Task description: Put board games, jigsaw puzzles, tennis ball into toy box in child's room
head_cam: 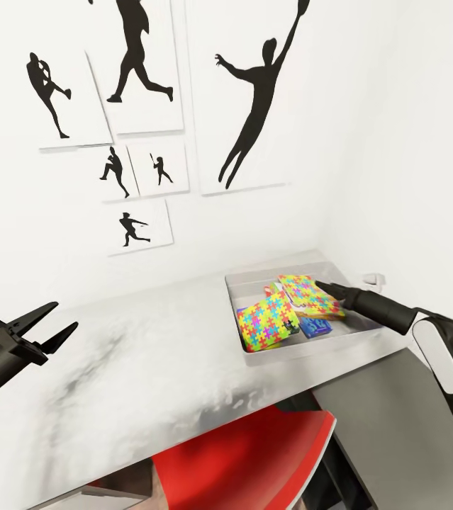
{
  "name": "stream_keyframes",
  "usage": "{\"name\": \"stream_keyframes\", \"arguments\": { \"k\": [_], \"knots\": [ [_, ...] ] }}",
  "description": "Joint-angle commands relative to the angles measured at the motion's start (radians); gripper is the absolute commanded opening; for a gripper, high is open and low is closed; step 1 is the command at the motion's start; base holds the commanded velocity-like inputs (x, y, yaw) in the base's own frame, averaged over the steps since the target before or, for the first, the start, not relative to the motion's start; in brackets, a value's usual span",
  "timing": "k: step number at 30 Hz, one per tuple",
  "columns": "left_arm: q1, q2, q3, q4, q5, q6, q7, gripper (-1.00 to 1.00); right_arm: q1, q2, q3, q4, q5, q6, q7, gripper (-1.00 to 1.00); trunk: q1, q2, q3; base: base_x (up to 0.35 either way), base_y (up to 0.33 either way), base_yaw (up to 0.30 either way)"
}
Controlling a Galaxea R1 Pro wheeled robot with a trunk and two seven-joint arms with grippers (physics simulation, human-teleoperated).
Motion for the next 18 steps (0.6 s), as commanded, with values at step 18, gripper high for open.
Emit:
{"name": "stream_keyframes", "arguments": {
  "k": [18],
  "knots": [
    [-0.003, -0.002, 0.000, 0.000, -0.003, 0.005, -0.007, 1.00, 0.121, -0.011, -0.090, -0.175, 0.017, -0.004, -0.012, 1.00, 0.001, -0.002, -0.002, -0.079, 0.050, 0.000]
  ]
}}
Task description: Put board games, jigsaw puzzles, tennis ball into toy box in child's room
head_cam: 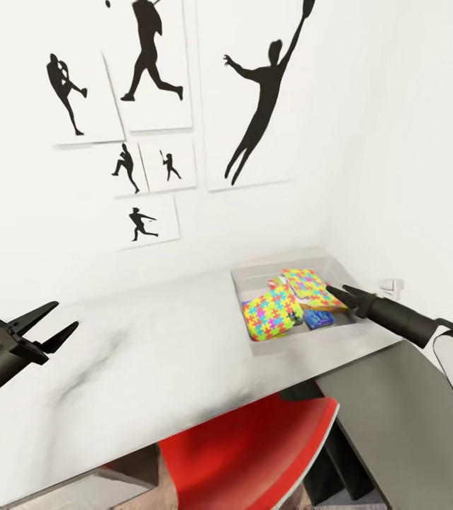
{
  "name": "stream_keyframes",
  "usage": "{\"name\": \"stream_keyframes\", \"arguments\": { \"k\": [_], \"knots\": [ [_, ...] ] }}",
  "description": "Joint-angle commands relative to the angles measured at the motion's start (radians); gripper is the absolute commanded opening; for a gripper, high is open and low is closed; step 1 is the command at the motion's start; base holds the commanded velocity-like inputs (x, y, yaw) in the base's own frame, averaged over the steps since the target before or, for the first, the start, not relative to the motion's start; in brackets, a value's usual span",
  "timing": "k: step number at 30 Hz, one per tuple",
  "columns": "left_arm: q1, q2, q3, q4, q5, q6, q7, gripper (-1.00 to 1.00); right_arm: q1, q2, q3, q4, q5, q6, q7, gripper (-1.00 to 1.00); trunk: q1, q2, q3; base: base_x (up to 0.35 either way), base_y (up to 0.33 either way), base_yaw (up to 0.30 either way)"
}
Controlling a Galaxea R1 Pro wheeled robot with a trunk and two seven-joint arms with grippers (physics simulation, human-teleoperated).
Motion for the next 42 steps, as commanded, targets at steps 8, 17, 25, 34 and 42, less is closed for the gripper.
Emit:
{"name": "stream_keyframes", "arguments": {
  "k": [8, 17, 25, 34, 42],
  "knots": [
    [-0.002, 0.000, 0.000, 0.000, -0.003, 0.005, -0.009, 1.00, 0.059, 0.000, -0.072, -0.087, 0.018, 0.016, -0.019, 1.00, 0.000, -0.002, -0.002, -0.234, 0.177, 0.000],
    [-0.003, 0.000, 0.000, 0.000, -0.003, 0.007, -0.018, 1.00, 0.083, 0.008, -0.100, -0.117, 0.028, 0.038, -0.029, 1.00, 0.000, -0.002, -0.002, -0.255, 0.205, 0.000],
    [-0.005, -0.001, -0.009, -0.001, -0.003, 0.008, -0.024, 1.00, 0.089, 0.010, -0.108, -0.125, 0.031, 0.050, -0.031, 1.00, 0.000, -0.002, -0.002, -0.248, 0.233, -0.001],
    [-0.009, -0.001, -0.037, -0.001, -0.003, 0.006, -0.024, 1.00, 0.091, 0.009, -0.113, -0.127, 0.032, 0.051, -0.032, 1.00, 0.000, -0.002, 0.003, -0.210, 0.265, -0.073],
    [-0.010, -0.001, -0.043, -0.001, -0.003, 0.005, -0.023, 1.00, 0.092, 0.005, -0.145, -0.128, 0.033, 0.051, -0.030, 1.00, 0.000, -0.002, 0.009, -0.188, 0.271, -0.123]
  ]
}}
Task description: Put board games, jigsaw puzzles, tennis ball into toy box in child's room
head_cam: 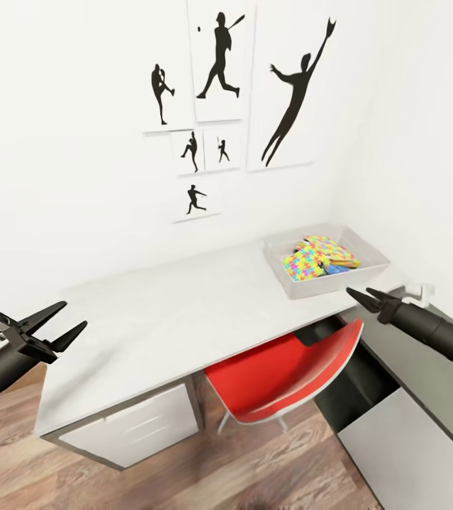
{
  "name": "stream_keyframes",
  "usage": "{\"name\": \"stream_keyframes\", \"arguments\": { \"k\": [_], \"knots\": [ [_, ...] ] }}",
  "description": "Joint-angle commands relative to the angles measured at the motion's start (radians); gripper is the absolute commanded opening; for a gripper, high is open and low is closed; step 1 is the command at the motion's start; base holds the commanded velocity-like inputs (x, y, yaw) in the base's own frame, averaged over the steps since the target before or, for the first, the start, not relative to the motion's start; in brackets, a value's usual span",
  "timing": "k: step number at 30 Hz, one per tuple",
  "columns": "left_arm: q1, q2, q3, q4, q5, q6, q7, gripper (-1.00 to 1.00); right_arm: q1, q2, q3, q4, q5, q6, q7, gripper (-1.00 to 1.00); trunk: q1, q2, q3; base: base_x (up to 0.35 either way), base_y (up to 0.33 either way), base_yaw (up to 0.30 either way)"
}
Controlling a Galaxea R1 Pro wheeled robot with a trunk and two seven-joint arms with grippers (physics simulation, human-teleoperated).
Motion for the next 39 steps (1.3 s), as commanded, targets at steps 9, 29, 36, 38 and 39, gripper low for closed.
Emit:
{"name": "stream_keyframes", "arguments": {
  "k": [9, 29, 36, 38, 39],
  "knots": [
    [-0.001, -0.001, -0.001, 0.001, -0.003, 0.003, -0.004, 1.00, 0.001, 0.005, -0.020, -0.001, -0.005, 0.011, 0.001, 1.00, 0.000, -0.002, 0.004, -0.223, 0.206, -0.084],
    [0.002, -0.001, -0.003, 0.002, -0.003, -0.003, 0.002, 1.00, 0.001, 0.009, -0.013, -0.001, -0.003, 0.013, -0.002, 1.00, 0.000, -0.002, 0.030, -0.044, 0.039, -0.153],
    [0.004, -0.001, -0.003, 0.002, -0.003, -0.005, 0.002, 1.00, 0.001, 0.010, -0.011, -0.001, -0.003, 0.013, -0.022, 1.00, 0.000, -0.002, 0.040, -0.005, 0.004, -0.145],
    [0.004, -0.001, -0.003, 0.002, -0.003, -0.006, 0.001, 1.00, 0.001, 0.010, -0.011, -0.001, -0.003, 0.013, -0.030, 1.00, 0.000, -0.002, 0.043, -0.014, 0.002, -0.136],
    [0.004, -0.001, -0.003, 0.002, -0.003, -0.006, 0.001, 1.00, 0.001, 0.010, -0.010, -0.001, -0.003, 0.013, -0.039, 1.00, 0.000, -0.002, 0.044, -0.044, 0.002, -0.132]
  ]
}}
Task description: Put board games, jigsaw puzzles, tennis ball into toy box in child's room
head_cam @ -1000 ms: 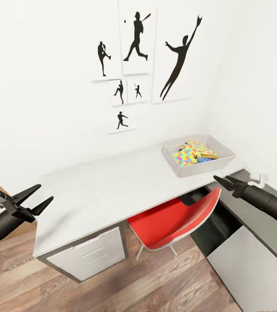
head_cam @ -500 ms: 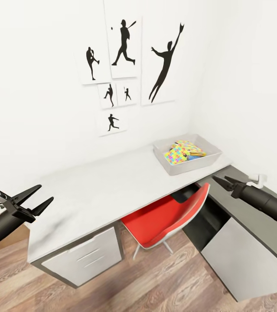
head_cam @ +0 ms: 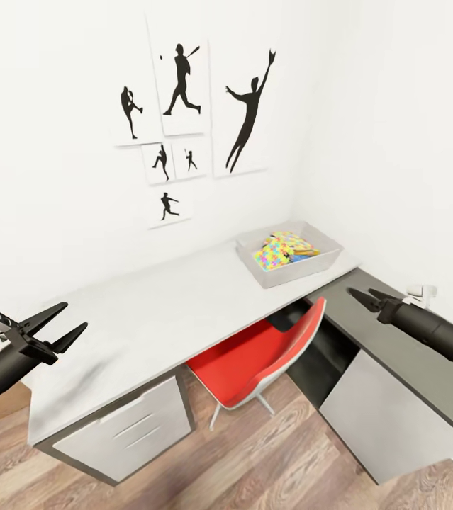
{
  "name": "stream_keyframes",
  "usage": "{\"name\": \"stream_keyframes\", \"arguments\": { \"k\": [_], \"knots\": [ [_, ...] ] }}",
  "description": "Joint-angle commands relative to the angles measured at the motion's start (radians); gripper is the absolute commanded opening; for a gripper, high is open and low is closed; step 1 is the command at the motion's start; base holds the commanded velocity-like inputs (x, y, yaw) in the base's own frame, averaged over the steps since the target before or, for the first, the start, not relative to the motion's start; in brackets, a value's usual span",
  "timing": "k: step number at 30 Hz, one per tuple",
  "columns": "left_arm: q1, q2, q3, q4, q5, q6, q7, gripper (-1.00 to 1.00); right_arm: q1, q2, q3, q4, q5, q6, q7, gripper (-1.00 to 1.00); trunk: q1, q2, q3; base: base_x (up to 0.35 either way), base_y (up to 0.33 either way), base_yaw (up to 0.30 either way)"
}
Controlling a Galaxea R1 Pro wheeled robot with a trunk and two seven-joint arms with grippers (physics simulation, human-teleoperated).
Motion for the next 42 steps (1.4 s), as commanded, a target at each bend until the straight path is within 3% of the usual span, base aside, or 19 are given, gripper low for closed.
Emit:
{"name": "stream_keyframes", "arguments": {
  "k": [1, 17, 42],
  "knots": [
    [-0.001, 0.000, 0.001, 0.000, -0.003, 0.004, -0.004, 1.00, -0.001, 0.000, 0.001, 0.000, -0.005, 0.008, -0.008, 1.00, 0.001, -0.002, 0.000, -0.091, 0.001, -0.129],
    [0.000, 0.000, 0.002, 0.000, -0.003, 0.004, -0.006, 1.00, -0.002, 0.000, 0.031, 0.000, -0.005, 0.008, -0.054, 1.00, 0.001, -0.002, 0.024, -0.244, 0.000, -0.111],
    [0.006, 0.000, 0.007, 0.000, -0.006, 0.002, -0.003, 1.00, -0.001, -0.004, 0.030, 0.000, -0.005, 0.043, -0.087, 1.00, 0.001, -0.002, 0.063, -0.315, 0.016, -0.074]
  ]
}}
